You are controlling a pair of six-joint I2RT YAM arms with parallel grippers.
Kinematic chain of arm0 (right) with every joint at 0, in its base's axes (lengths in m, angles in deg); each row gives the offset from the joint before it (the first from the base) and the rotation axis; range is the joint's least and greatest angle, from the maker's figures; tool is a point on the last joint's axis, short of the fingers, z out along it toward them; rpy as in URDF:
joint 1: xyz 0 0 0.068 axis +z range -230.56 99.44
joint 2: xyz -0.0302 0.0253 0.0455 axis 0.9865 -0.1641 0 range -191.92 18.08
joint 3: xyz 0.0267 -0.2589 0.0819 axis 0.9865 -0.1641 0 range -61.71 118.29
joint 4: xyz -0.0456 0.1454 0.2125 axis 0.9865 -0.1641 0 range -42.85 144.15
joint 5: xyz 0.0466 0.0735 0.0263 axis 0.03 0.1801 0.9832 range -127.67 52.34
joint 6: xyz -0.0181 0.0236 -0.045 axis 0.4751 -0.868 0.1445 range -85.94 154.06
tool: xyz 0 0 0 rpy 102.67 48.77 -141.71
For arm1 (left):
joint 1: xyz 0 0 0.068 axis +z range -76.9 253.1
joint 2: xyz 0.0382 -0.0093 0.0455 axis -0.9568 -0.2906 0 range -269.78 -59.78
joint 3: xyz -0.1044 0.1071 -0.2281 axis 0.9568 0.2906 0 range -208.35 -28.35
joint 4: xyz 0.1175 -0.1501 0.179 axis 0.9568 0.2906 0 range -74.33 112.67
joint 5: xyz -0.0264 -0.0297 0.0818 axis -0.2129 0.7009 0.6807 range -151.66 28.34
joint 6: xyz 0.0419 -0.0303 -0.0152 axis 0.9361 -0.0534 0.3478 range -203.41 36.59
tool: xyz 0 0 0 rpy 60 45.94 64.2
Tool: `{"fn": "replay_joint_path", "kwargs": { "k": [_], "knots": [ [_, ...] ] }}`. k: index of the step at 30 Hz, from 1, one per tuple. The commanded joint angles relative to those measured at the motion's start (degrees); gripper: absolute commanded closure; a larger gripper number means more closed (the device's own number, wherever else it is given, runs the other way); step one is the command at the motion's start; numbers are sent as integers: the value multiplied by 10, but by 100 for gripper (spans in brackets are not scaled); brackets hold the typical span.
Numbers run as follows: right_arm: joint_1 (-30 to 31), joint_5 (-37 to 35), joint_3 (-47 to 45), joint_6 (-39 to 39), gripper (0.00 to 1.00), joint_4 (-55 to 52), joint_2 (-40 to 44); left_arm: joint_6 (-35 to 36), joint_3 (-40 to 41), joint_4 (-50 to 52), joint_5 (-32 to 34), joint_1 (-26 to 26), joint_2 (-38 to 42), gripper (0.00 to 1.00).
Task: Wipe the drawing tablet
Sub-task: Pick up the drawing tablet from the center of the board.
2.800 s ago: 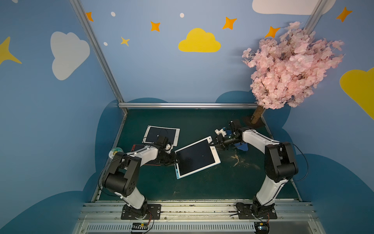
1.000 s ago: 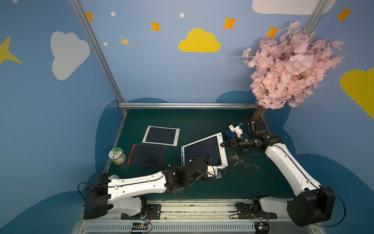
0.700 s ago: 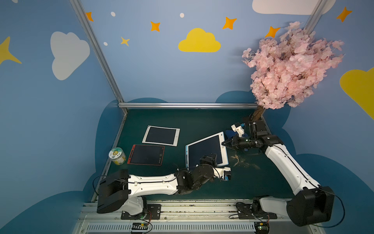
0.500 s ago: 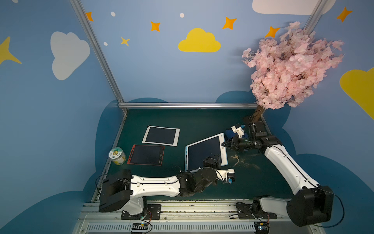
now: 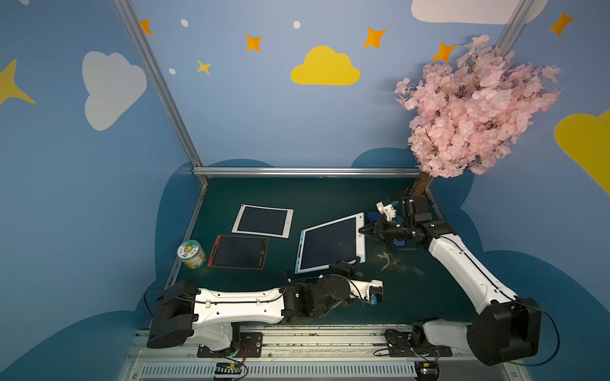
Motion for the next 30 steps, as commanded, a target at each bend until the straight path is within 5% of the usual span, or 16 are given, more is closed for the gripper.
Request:
{"fn": "replay_joint_path", "kwargs": {
  "k": [1, 17, 24, 28, 29, 30],
  "knots": [
    [5, 21, -7, -32, 100, 40, 21, -16, -8, 14, -4, 4, -11, 45],
    [10, 47, -33, -65, 100, 60, 38, 41, -32, -85, 102, 23, -90, 55],
    [12, 56, -55, -77, 100, 83, 39, 41, -47, -87, 118, 29, -95, 97],
    [10, 63, -54, -78, 100, 89, 36, 26, -55, -54, 112, 32, -91, 98],
    [9, 67, -51, -76, 96, 91, 35, 20, -59, -39, 109, 32, -88, 98],
    [5, 69, -44, -72, 73, 86, 33, 14, -61, -28, 108, 34, -87, 98]
  ]
}}
